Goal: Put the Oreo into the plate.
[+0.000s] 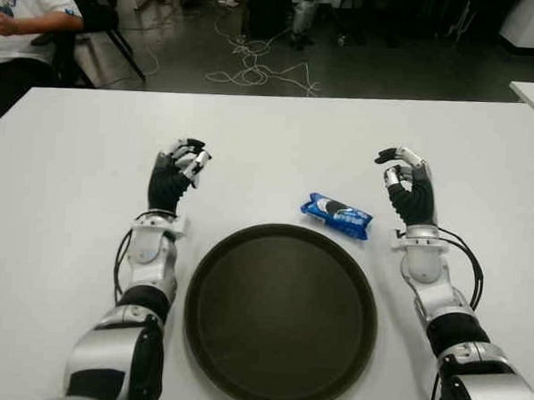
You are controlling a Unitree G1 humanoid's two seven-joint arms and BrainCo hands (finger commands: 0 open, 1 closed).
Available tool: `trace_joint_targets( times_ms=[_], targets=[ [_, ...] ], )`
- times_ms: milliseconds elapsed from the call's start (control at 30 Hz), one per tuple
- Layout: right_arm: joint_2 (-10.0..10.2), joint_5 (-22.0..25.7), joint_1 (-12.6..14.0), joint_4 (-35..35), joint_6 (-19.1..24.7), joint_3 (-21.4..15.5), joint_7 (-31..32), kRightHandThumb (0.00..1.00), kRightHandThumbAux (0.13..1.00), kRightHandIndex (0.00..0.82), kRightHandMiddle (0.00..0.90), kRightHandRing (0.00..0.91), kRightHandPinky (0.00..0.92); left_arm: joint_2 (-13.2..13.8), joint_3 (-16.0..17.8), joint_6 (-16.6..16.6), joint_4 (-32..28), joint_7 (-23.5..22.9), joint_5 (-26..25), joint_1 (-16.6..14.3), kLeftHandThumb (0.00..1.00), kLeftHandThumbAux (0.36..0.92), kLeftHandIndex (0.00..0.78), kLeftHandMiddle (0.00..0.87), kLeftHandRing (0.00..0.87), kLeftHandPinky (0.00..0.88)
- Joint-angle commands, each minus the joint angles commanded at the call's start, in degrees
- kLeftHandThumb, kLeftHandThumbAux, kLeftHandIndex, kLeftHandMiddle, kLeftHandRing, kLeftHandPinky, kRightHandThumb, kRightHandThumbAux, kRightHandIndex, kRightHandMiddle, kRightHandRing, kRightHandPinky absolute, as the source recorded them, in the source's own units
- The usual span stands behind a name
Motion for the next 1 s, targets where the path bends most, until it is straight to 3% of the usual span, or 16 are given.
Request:
trace_joint_targets(
  times_ms=[500,1000],
  targets=[
    [-0.9,-2.6,-0.9,2.6,-1.8,2.2,-5.1,0.85,0.682,0.398,0.503,0.778,0.778,0.2,-0.5,-0.2,-0.1,0.5,0.8,0.1,0.859,0.661,0.415,0.523,0.803,0.803],
    [-0.8,-0.1,-1.2,3.9,-3.1,2.3,-2.5,0.85,0.682,0.397,0.504,0.782,0.778,0.1,-0.4,0.2,-0.2,0.8,0.8,0.0,0.859,0.661,0.413,0.527,0.811,0.811]
  ],
)
